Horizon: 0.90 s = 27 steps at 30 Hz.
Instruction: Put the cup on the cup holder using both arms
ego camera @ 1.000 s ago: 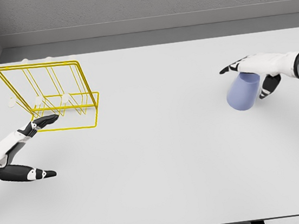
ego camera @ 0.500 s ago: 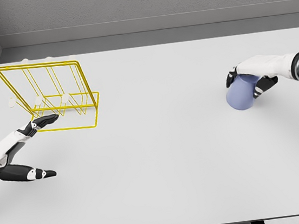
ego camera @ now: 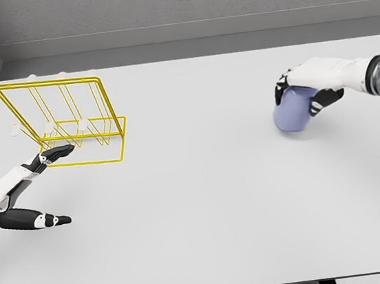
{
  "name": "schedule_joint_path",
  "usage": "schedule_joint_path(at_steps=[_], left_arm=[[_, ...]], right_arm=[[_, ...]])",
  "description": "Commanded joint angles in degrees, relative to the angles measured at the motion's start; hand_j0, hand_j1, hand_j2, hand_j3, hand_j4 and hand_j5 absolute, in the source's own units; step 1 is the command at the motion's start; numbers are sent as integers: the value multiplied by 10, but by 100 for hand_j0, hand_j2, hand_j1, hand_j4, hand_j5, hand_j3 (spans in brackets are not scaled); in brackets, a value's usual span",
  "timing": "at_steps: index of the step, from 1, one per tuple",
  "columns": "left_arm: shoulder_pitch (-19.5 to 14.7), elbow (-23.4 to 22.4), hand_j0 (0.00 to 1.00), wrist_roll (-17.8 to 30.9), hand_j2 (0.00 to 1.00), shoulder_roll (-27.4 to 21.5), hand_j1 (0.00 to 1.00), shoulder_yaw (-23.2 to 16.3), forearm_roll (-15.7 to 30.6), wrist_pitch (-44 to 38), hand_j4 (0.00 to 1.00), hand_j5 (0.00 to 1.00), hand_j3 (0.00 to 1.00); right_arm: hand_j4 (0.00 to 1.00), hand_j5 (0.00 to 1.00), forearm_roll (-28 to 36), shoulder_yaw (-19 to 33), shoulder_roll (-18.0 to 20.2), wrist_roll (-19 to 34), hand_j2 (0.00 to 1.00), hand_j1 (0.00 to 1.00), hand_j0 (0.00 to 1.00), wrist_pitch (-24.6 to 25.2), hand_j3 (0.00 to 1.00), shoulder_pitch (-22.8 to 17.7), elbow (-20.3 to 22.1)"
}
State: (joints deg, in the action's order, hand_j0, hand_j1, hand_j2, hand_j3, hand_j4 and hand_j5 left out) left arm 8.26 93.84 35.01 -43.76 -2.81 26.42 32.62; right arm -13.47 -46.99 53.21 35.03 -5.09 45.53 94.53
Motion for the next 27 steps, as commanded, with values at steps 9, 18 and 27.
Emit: schedule_joint_path(at_steps=[9,18,27], left_arm=[[0,0,100,0,100,0,100,0,5,-1,100,100,100],[0,0,100,0,100,0,100,0,6,-1,100,100,100],[0,0,100,0,100,-1,100,0,6,-1,100,100,100]], right_arm=[[55,55,2,3,-5,0,55,55,55,-55,55,-5,60],[55,55,2,2,-60,0,55,55,55,-125,55,0,60],[55,55,2,-4,-109,0,55,55,55,-142,55,8,60]])
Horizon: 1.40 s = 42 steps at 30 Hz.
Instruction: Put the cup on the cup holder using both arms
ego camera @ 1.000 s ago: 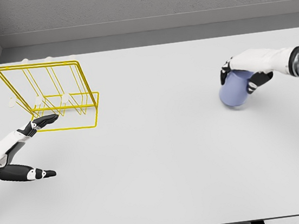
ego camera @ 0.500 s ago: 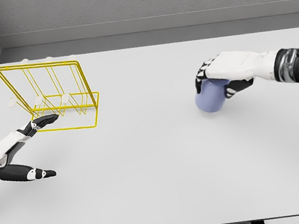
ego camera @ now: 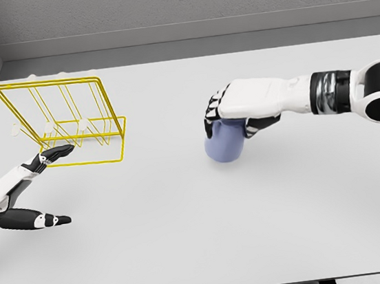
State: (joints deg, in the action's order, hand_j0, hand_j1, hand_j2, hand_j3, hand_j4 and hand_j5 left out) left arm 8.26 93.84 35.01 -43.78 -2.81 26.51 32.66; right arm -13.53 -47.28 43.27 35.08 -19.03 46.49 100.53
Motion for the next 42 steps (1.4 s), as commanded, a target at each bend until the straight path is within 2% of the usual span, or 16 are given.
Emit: schedule_joint_path(at_steps=[1,6,10,14,23,28,37,42], left_arm=[[0,0,100,0,100,-1,100,0,5,-1,100,100,100],[0,0,100,0,100,-1,100,0,5,-1,100,100,100],[0,0,100,0,100,0,100,0,4,-1,100,100,100],[0,0,100,0,100,0,100,0,3,-1,100,100,100],[0,0,100,0,100,0,100,-1,3,-1,100,100,100],[0,0,100,0,100,0,100,-1,3,-1,100,100,100],[0,0,100,0,100,0,100,-1,3,-1,100,100,100],[0,0,100,0,100,0,100,-3,3,-1,100,100,100]], right_arm=[[55,55,3,-1,-14,-1,55,55,55,-8,55,0,0],[55,55,3,-2,-36,-1,55,55,55,-11,55,2,0],[55,55,3,-16,-55,-1,55,55,55,-73,55,2,1],[55,55,3,-19,-77,-1,55,55,55,-89,55,6,1],[55,55,3,-23,-149,-1,55,55,55,-87,55,31,0],[54,54,3,-23,-158,-1,54,54,54,-85,54,35,0],[53,53,3,-25,-196,-1,53,53,53,-80,53,40,0],[52,52,-1,-25,-204,-1,52,52,52,-46,52,47,0]])
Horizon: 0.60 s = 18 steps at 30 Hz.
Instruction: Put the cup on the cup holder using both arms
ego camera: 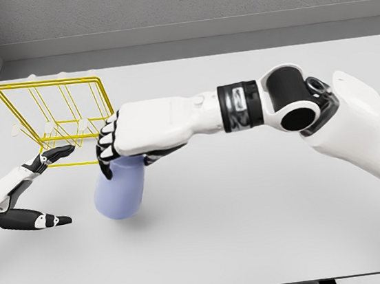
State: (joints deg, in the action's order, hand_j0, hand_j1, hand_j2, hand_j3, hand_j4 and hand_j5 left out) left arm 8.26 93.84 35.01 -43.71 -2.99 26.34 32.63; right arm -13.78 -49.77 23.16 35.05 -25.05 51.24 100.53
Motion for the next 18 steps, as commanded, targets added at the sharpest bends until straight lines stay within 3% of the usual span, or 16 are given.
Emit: schedule_joint_path(at_steps=[1,5,6,7,8,18], left_arm=[[0,0,100,0,100,-1,100,-2,5,-1,100,100,100],[0,0,100,0,100,-1,100,-2,5,-1,100,100,100],[0,0,100,0,100,-1,100,-2,5,0,100,100,100],[0,0,100,0,100,-1,100,-2,5,0,100,100,100],[0,0,100,0,100,-1,100,-2,5,0,100,100,100],[0,0,100,0,100,1,100,-4,4,0,100,100,100]], right_arm=[[52,52,0,2,-5,0,52,52,52,26,52,0,-1],[53,53,0,4,-5,0,53,53,53,37,53,3,0],[65,65,0,4,-5,0,65,65,65,37,65,3,0],[92,92,-1,4,-5,0,92,92,92,37,92,3,0],[100,100,-1,4,-5,0,100,100,100,36,100,3,0],[100,100,-1,0,-12,0,100,100,100,35,100,3,0]])
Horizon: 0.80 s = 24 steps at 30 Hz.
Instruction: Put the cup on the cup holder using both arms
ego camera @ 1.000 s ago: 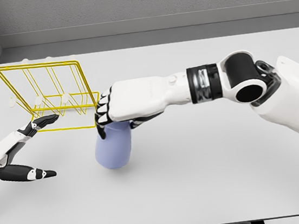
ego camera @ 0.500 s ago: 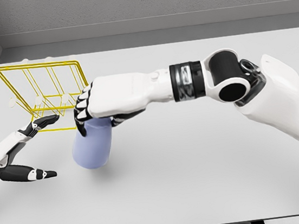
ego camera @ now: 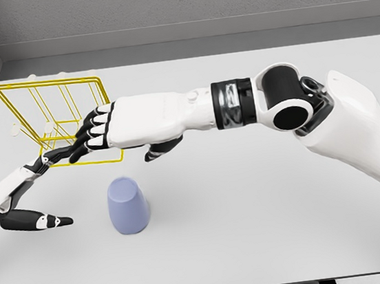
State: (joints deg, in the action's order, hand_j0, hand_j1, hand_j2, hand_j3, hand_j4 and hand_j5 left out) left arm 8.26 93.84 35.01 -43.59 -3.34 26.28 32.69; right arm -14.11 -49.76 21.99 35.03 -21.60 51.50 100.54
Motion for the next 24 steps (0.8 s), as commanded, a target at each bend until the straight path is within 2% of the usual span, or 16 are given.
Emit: schedule_joint_path(at_steps=[1,3,6,7,10,15,17,18,20,21,24], left_arm=[[0,1,100,0,100,0,100,-5,4,-2,100,100,100],[-1,5,100,0,100,2,100,-15,-9,-26,100,100,100],[-25,5,100,0,100,11,100,-30,-28,-83,100,100,100],[-27,4,100,0,100,13,100,-39,-31,-85,100,100,100],[-27,3,100,0,100,18,100,-49,-33,-98,100,100,100],[-21,4,100,0,100,18,100,-61,-50,-101,100,100,100],[-18,7,100,0,100,18,100,-62,-63,-99,100,100,100],[-18,8,100,0,100,18,100,-66,-63,-99,100,100,100],[-19,15,100,0,100,18,100,-72,-63,-98,100,100,100],[-19,21,100,0,100,21,100,-75,-64,-98,100,100,100],[-22,27,100,0,100,24,100,-80,-65,-98,100,100,100]], right_arm=[[100,100,2,0,1,0,100,100,100,0,100,1,0],[100,100,2,12,29,0,100,100,100,-4,100,2,0],[100,100,8,92,119,0,100,100,100,-24,100,-16,0],[100,100,8,119,132,0,100,100,100,-30,100,-33,0],[100,100,8,172,170,0,100,100,100,-34,100,-52,-1],[100,100,9,246,198,0,100,100,100,-34,100,-87,-5],[100,100,9,251,212,0,100,100,100,-35,100,-107,-5],[100,100,9,265,226,0,100,100,100,-48,100,-126,-4],[100,100,10,365,237,0,100,100,100,-85,100,-208,-3],[100,100,10,397,238,0,100,100,100,-107,100,-234,-3],[100,100,29,410,256,0,100,100,100,-117,100,-242,-4]])
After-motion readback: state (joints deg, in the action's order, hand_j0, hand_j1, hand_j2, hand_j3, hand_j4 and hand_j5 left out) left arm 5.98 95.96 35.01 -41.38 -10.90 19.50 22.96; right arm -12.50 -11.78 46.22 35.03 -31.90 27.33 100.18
